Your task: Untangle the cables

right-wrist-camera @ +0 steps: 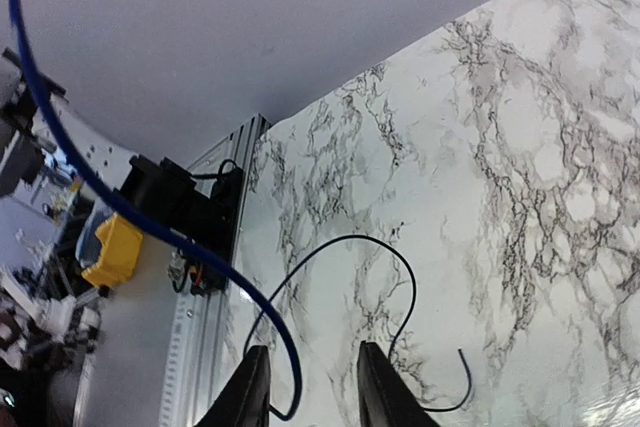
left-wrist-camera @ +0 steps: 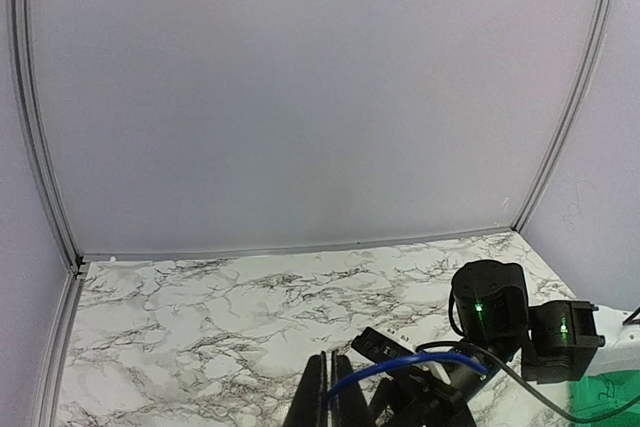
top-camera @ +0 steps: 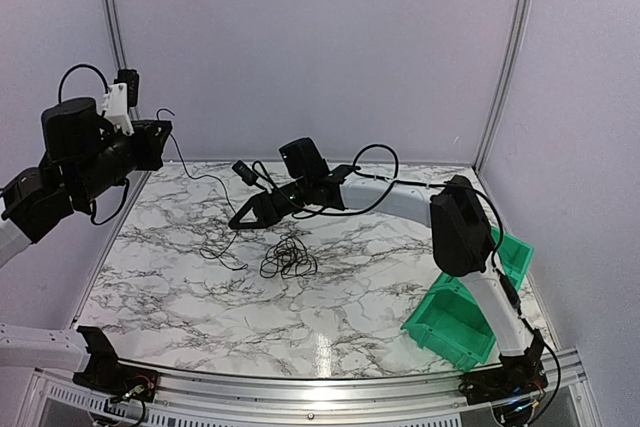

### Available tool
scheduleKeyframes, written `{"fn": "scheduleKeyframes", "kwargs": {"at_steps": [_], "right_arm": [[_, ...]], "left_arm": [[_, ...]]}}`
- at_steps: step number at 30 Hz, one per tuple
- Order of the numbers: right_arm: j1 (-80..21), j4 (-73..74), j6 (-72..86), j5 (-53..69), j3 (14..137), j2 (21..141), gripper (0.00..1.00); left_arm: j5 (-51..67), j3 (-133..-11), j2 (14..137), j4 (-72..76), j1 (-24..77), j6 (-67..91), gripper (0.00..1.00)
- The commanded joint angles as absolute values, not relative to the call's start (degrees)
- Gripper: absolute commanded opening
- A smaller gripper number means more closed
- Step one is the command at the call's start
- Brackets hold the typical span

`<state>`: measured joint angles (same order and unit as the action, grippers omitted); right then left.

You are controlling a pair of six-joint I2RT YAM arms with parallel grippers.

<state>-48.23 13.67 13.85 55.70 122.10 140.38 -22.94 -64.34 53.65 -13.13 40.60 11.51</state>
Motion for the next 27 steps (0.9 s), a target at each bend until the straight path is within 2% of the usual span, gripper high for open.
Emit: {"fn": "scheduleKeyframes", "kwargs": {"at_steps": [1,4,6,7,10,12,14,21,27], "right_arm": [[-49.0,11.4,14.1,56.9,124.8,140.2,0.21],[-49.0,15.2,10.0,54.3,126.6,138.9,0.0],[-49.0,17.9,6.4,51.9,127.0,136.8,0.0],[-48.9,19.1,4.5,50.6,127.2,135.8,0.0],[-48.6,22.0,-0.6,47.4,126.9,132.1,0.0],[-48.5,23.3,-3.5,45.6,126.4,129.4,0.0],[-48.1,23.8,-5.2,44.4,125.3,126.4,0.0],[-45.9,25.1,-7.7,40.8,121.8,117.1,0.0],[-41.4,24.4,-11.0,36.2,113.1,108.3,0.0]], "left_arm": [[-23.1,-63.4,52.4,-11.3,40.5,11.7,0.0],[-24.2,-62.7,51.4,-11.3,40.5,11.5,0.0],[-25.4,-62.1,50.4,-11.4,40.5,11.1,0.0],[-26.0,-61.7,50.0,-11.5,40.5,11.0,0.05],[-27.7,-60.6,49.0,-12.3,40.5,10.1,0.39],[-28.6,-60.1,48.6,-13.0,40.4,9.1,0.52],[-30.0,-59.8,48.5,-13.7,40.4,8.0,0.59],[-32.0,-59.0,50.3,-14.4,40.4,3.3,0.68],[-28.1,-58.8,54.5,-14.2,40.4,0.4,0.77]]}}
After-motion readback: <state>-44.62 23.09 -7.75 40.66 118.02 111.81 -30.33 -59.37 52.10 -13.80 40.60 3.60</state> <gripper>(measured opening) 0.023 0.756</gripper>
